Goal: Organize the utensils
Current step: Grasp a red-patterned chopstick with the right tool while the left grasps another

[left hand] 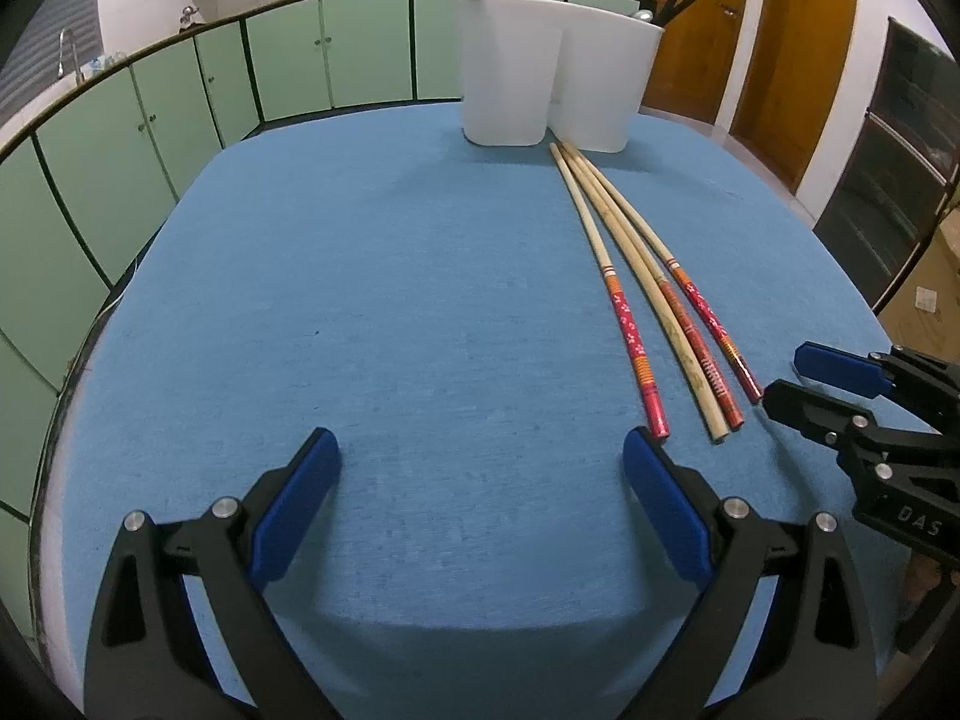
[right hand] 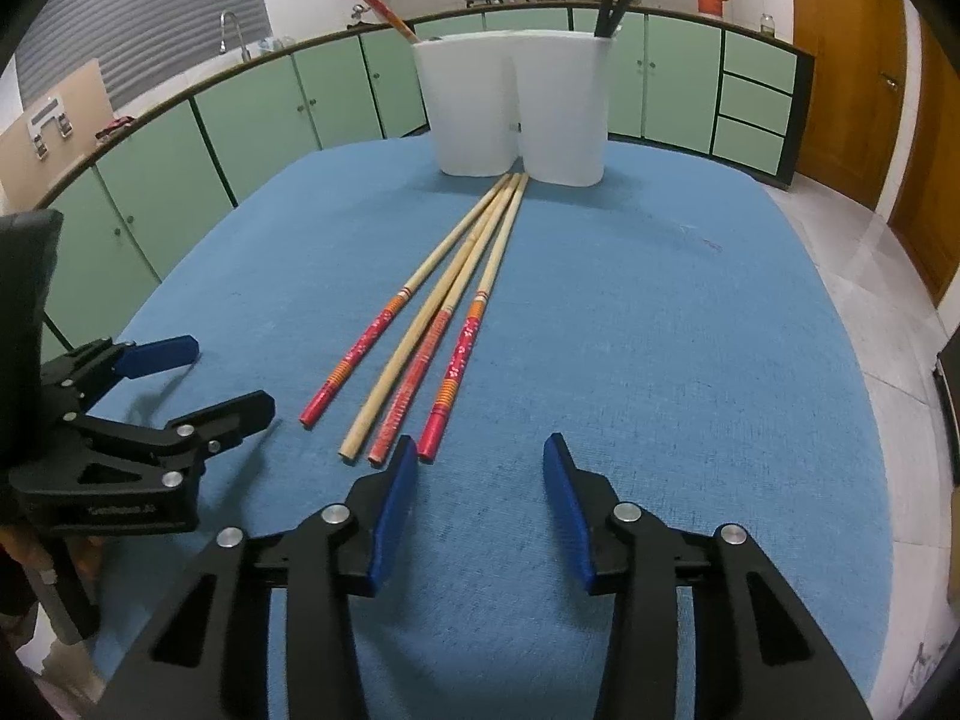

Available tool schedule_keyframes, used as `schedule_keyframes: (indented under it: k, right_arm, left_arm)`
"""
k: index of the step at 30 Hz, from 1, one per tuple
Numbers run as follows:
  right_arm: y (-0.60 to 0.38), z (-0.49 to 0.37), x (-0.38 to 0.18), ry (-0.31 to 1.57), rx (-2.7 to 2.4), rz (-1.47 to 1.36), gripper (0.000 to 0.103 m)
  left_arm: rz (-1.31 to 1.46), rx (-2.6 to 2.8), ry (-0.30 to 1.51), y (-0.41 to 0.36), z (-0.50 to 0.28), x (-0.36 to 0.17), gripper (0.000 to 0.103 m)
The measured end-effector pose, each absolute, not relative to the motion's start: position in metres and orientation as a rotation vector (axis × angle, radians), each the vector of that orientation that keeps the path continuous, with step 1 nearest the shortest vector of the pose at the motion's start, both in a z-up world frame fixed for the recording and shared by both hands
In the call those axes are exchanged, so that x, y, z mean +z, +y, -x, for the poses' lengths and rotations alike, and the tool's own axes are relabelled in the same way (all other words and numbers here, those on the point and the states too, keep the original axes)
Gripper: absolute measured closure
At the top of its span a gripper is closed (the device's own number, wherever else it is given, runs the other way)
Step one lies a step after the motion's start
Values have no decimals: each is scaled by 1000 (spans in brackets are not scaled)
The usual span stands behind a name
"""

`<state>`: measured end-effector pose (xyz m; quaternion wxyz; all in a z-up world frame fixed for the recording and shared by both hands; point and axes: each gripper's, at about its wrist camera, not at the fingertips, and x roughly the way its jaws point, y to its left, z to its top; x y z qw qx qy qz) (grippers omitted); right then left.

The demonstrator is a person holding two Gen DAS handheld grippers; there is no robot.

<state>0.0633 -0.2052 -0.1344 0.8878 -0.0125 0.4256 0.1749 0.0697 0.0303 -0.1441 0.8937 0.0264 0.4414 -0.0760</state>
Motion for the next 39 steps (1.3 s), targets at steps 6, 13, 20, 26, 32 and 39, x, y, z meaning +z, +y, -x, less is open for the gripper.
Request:
schedule_keyframes:
  k: [6,13,20,26,32,39]
  right_arm:
    - [-197,-63,-138,899,380,46,67]
    - [-202,-65,-139,890,357,49,93]
    - [-219,-63,-139,894,360,2,97]
    - [-225,-61,-140,892,374,-43,89]
    - [-216,-62,-139,891,364,-9,84]
    - [-233,-63,-140,891,320,-18,97]
  left_arm:
    - [-56,-164,913,29,-68,-145,10]
    - [-58,-163,915,30,-68,-144,10]
    - [-58,-163,917,30,-68,-145,10]
    - [-66,-167,918,29,-67,-144,10]
    - [-70,-184,917,25,-65,-144,10]
    - [-84,-216,918,14,-61,-144,10]
